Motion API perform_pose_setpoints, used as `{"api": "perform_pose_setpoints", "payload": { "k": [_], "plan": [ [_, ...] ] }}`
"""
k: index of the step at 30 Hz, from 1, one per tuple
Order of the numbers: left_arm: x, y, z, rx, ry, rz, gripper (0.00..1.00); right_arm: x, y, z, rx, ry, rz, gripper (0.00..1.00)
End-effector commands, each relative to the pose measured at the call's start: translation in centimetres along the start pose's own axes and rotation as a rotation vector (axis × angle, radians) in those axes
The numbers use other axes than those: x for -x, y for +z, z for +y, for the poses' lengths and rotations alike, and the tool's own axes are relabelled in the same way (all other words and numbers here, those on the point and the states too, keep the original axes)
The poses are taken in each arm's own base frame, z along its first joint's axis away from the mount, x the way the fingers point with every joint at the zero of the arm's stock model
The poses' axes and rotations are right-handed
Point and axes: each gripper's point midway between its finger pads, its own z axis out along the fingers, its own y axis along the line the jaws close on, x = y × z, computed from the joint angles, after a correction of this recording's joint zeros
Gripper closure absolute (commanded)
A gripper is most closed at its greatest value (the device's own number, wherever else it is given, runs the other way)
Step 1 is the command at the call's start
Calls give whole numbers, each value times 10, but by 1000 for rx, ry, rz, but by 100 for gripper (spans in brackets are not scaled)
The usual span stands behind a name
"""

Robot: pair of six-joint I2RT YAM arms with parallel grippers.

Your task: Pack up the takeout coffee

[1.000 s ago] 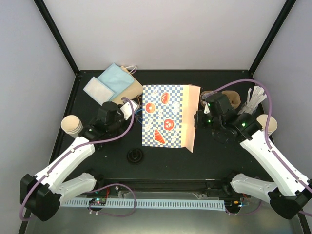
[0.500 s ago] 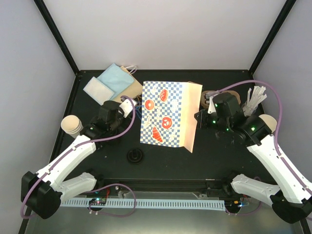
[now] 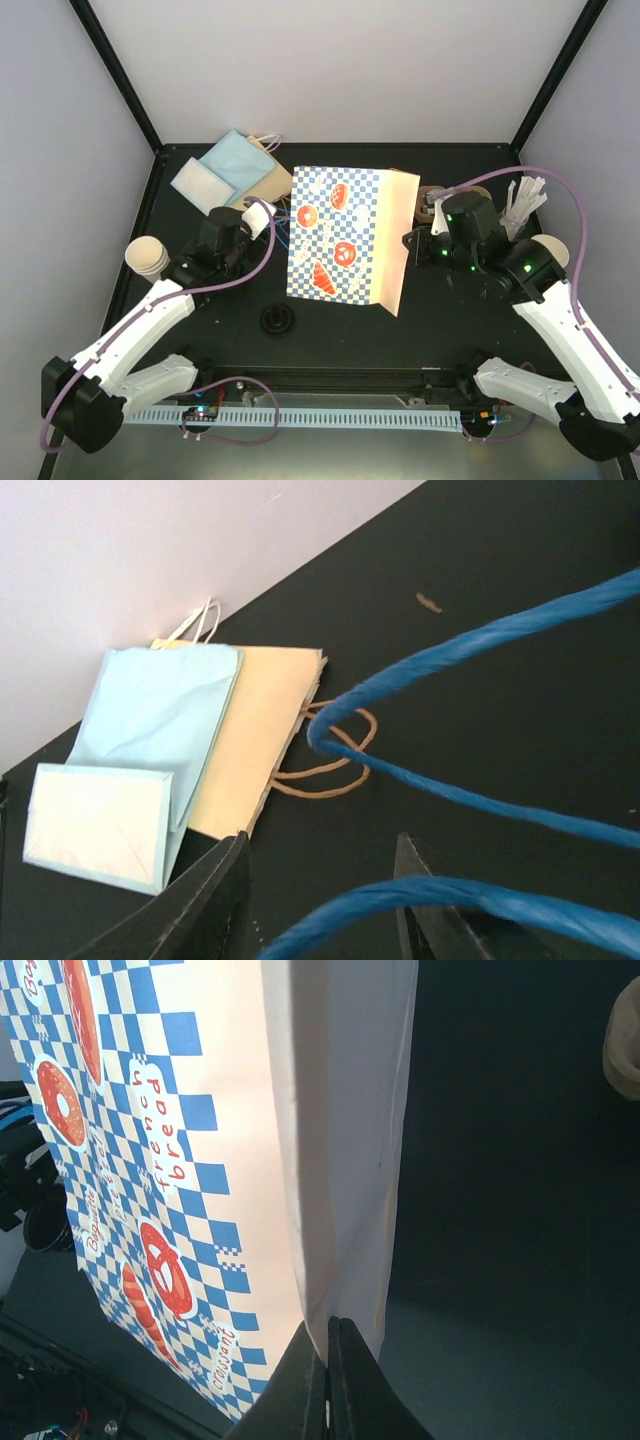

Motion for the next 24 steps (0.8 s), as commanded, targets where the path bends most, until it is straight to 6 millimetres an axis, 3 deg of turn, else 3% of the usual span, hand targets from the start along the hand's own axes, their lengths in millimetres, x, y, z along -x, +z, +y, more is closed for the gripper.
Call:
{"api": "perform_pose_setpoints", "payload": {
  "k": [1,4,6,10,12,18,24],
  "plan": [
    [40,-27,-9,-101,1,-160,56,6,-10,3,9,-8,-33,98],
    [46,-42,-25,-202,32,-214,50,7,-10,0,-10,-5,-40,98],
    [50,-52,-33,-249,58,-260,52,7,-8,0,-11,-7,-39,98],
    [54,-56,-29,-223,55,-295,73,6,-6,2,2,-9,-30,98],
    [57,-57,-29,-229,60,-300,75,6,-6,3,6,-9,-29,98],
    [58,-61,-38,-298,75,-276,70,8,-5,-3,-29,-7,-38,98],
    [50,-70,-45,-347,89,-248,57,13,-6,-17,-108,-15,-74,98]
  ]
}}
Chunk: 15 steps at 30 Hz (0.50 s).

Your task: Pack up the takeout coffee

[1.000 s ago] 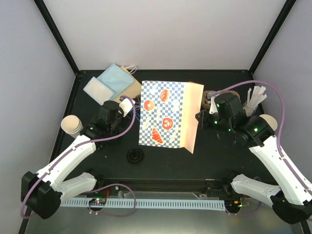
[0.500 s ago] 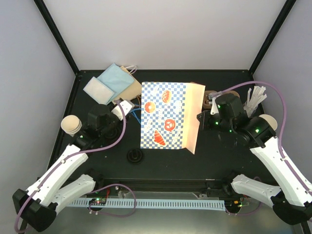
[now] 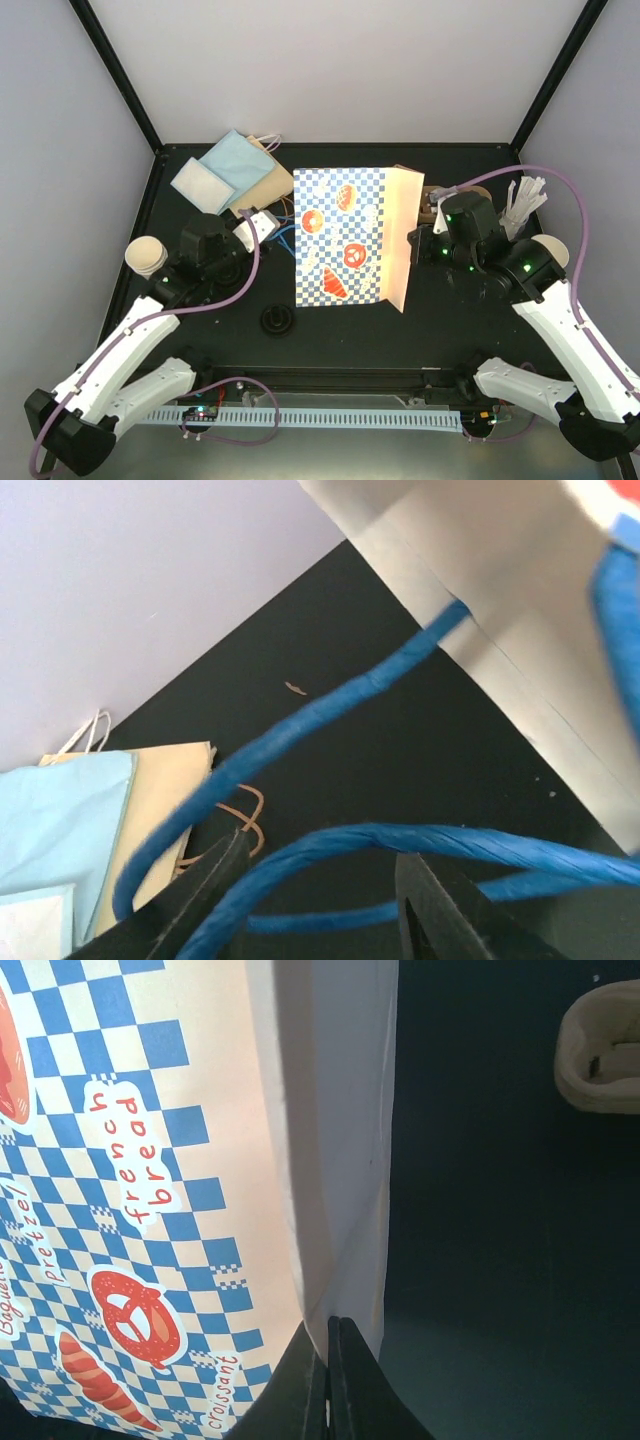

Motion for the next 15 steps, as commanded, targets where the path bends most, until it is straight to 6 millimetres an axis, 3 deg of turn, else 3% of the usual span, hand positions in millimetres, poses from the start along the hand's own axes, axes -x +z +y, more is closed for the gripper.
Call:
{"api": "perform_pose_setpoints", "payload": {
  "k": [1,7,13,15],
  "plan": [
    [16,-14,-11,-69,25,-30,55,10,-5,-10,-64,-18,-54,98],
    [13,-18,-16,-88,27,-42,41,12,-4,-14,-95,-42,-59,98],
    [26,-17,-17,-89,8,-128,16,15,-3,-9,-74,-43,-56,98],
    [30,-16,-18,-99,5,-140,15,16,-4,-8,-72,-43,-59,98]
  ]
}}
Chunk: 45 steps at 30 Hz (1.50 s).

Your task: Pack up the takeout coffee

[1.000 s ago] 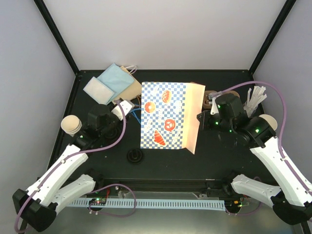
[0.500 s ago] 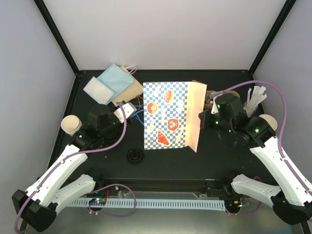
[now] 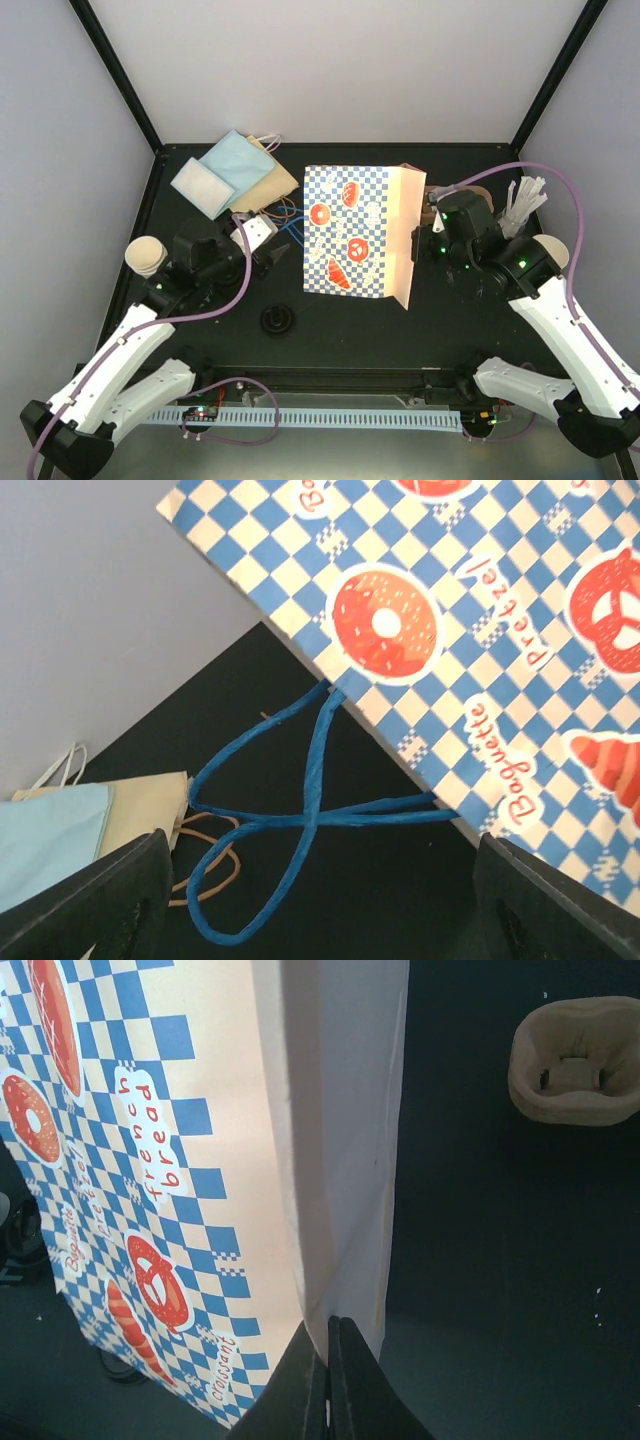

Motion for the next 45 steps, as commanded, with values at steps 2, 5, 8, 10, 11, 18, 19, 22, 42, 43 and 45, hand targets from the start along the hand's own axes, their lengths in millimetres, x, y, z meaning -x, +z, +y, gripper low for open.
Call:
{"api": "perform_pose_setpoints", "payload": {
  "k": [2,5,8,10,11,18,19,22,42,43,45],
  "plan": [
    [24,2,-2,-29,-2,-94,21,12,-8,5,13,-11,-42,98],
    [28,5,-4,-46,-5,-116,24,12,-7,6,16,-12,-40,98],
    [26,12,-3,-44,3,-109,27,12,-7,8,26,-12,-36,98],
    [25,17,-1,-36,18,-97,31,12,-8,9,34,-13,-36,98],
    [24,20,-1,-34,31,-88,34,12,-8,9,36,-12,-36,98],
    [16,38,20,77,85,-12,38,8,-9,11,53,-10,-31,98],
    [15,39,26,106,85,-1,40,8,-9,11,55,-7,-29,98],
    [13,47,33,140,81,24,44,6,-9,12,64,-7,-25,98],
    [-5,51,73,366,-92,106,81,6,-22,14,82,-14,-24,98],
    [-7,50,77,386,-105,115,81,6,-22,13,80,-14,-23,98],
    [-11,48,85,426,-132,135,79,6,-25,13,82,-16,-23,98]
  ]
}}
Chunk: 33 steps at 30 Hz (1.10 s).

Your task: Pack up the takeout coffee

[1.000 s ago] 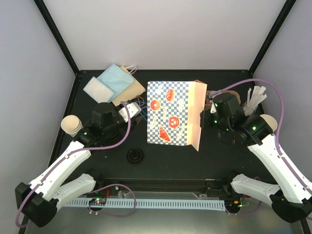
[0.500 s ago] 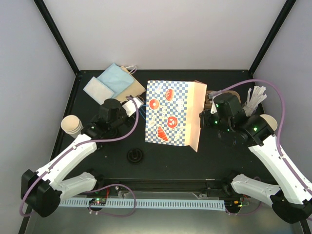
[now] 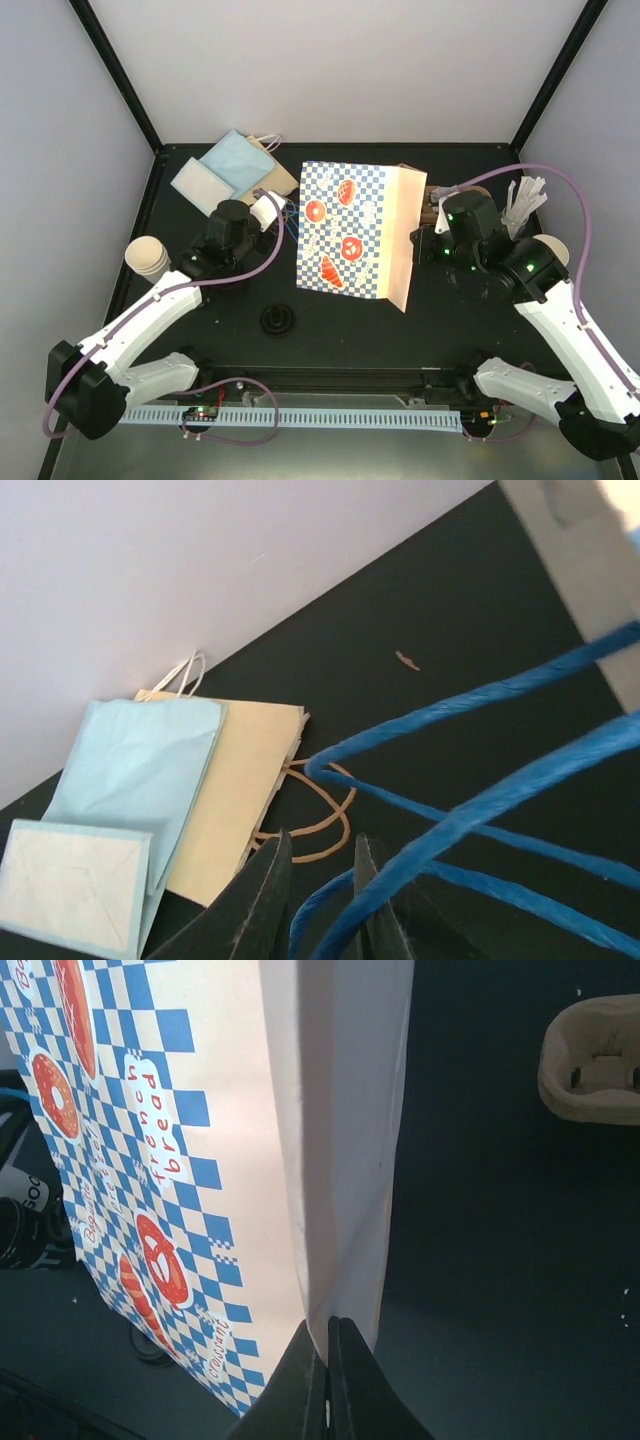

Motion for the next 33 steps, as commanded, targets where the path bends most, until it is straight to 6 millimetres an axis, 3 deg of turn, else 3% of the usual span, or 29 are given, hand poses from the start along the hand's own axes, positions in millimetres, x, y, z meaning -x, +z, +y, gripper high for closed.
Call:
{"api": "perform_pose_setpoints", "payload": {
  "k": [1,14,26,29,33],
  "plan": [
    [19,-4,30,127,-95,-15,79,5,-16,4,23,-18,-26,98],
    [6,-16,71,270,-183,25,78,-7,-26,-10,-26,-32,-8,98],
    [-8,-19,75,248,-222,60,83,3,-35,-21,-90,-18,-66,98],
    [-6,-20,69,194,-235,44,83,6,-38,-20,-88,-19,-73,98],
    [24,-31,19,-111,-151,-115,65,8,-37,-18,-78,-17,-74,97]
  ]
}}
